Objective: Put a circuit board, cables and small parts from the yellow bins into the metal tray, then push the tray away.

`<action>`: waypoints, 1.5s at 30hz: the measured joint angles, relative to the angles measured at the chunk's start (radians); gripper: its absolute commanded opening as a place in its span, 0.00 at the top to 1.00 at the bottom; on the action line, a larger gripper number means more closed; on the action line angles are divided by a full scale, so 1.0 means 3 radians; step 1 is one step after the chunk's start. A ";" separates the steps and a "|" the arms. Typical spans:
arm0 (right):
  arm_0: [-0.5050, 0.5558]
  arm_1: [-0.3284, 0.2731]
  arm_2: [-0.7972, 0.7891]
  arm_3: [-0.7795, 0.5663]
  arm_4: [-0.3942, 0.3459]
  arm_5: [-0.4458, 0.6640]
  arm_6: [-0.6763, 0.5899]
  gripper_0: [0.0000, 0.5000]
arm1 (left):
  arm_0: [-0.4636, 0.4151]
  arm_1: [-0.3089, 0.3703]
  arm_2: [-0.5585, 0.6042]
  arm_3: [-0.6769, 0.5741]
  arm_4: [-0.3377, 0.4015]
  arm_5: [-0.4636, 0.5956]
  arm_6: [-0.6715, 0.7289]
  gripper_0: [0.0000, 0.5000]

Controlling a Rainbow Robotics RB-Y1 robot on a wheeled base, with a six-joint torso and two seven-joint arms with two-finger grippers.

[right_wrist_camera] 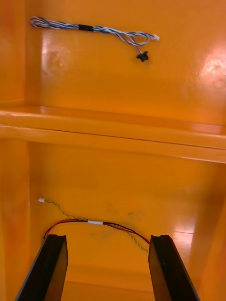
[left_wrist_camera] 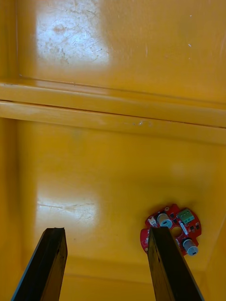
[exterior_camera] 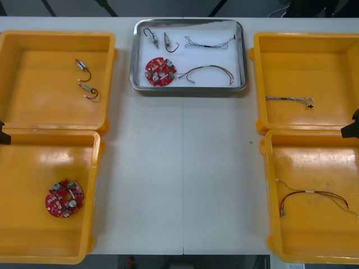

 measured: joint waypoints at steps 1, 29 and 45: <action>0.0051 0.0000 -0.0032 0.0006 0.0007 -0.0018 0.0000 0.00 | 0.0000 0.0000 0.0000 0.0000 0.0000 0.0000 0.0000 0.00; 0.0151 0.0110 0.0057 0.0447 0.0190 -0.0177 0.0028 0.00 | 0.0000 0.0000 0.0000 0.0000 0.0000 0.0000 -0.0001 0.00; 0.0151 0.0148 0.0132 0.0447 0.0198 -0.0180 0.0028 0.00 | 0.0000 0.0000 0.0000 0.0000 0.0000 0.0000 -0.0003 0.00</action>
